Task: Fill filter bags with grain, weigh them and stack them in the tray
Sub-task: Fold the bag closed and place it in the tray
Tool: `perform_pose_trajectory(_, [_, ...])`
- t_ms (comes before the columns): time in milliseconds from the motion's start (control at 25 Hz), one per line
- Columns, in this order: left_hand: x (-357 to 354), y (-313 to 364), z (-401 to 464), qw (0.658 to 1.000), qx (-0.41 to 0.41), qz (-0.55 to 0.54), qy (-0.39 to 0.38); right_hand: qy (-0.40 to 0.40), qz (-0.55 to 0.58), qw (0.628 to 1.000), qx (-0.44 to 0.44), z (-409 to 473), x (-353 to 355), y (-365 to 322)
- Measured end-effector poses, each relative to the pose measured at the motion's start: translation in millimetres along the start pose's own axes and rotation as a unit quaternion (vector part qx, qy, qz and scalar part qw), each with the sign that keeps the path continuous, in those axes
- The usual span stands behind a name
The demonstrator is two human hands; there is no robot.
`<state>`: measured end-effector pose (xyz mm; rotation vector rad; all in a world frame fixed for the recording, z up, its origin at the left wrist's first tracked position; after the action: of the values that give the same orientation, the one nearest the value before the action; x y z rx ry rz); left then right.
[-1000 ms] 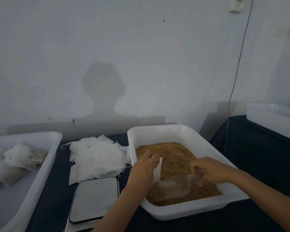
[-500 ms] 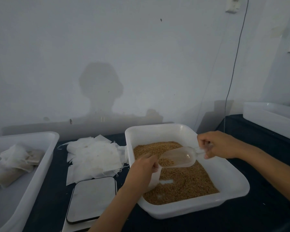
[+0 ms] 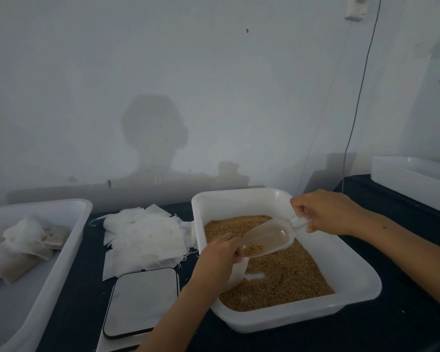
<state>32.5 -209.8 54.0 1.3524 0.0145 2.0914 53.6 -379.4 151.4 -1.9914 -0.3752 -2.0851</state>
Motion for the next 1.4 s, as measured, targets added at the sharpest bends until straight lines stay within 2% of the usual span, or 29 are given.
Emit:
perform_pose_trajectory(200, [2, 1, 0, 1.0, -0.003, 0.002, 0.004, -0.003, 0.002, 1.0, -0.004, -1, -1, 1])
perform_pose_trajectory(400, [2, -3, 0, 1.0, 0.017, 0.006, 0.009, -0.075, 0.122, 0.989, -0.04, -9, -24, 17])
perform_pose_trajectory(480, [5, -4, -1, 0.999, 0.033, 0.002, 0.024, -0.1, 0.218, 0.968, -0.073, -18, -37, 28])
perform_pose_trajectory(560, [17, -7, -3, 0.995, 0.056, -0.035, 0.07, -0.112, 0.321, 0.931, -0.131, -26, -53, 36])
perform_pose_trajectory(640, [32, -13, -6, 0.984, 0.088, -0.103, 0.12, -0.112, 0.358, 0.909, -0.181, -29, -74, 40])
perform_pose_trajectory(760, [60, -20, -10, 0.961, 0.108, -0.191, 0.169, -0.109, 0.299, 0.928, -0.191, -18, -101, 26])
perform_pose_trajectory(880, [94, -33, -17, 0.948, 0.122, -0.209, 0.207, -0.131, 0.194, 0.954, -0.185, 1, -130, 2])
perform_pose_trajectory(1120, [132, -69, -44, 0.941, 0.147, -0.209, 0.222, -0.166, 0.163, 0.948, -0.216, 25, -169, -36])
perform_pose_trajectory(1320, [142, -94, -68, 0.936, 0.173, -0.208, 0.226, -0.229, 0.058, 0.952, -0.197, 22, -180, -53])
perform_pose_trajectory(1400, [146, -101, -76, 0.935, 0.177, -0.213, 0.222, -0.201, 0.021, 0.96, -0.194, 21, -159, -60])
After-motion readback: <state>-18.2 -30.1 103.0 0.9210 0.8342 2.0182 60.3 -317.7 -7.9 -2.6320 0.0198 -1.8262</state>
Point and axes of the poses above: each hand's wrist, its own z-axis towards the middle knuckle, its own x-axis out of the back of the hand, y = z × x, the point moved 9 cm from there along z, towards the middle knuckle, and after that the axes turned 6 degrees about z, right-handed, at the moved point
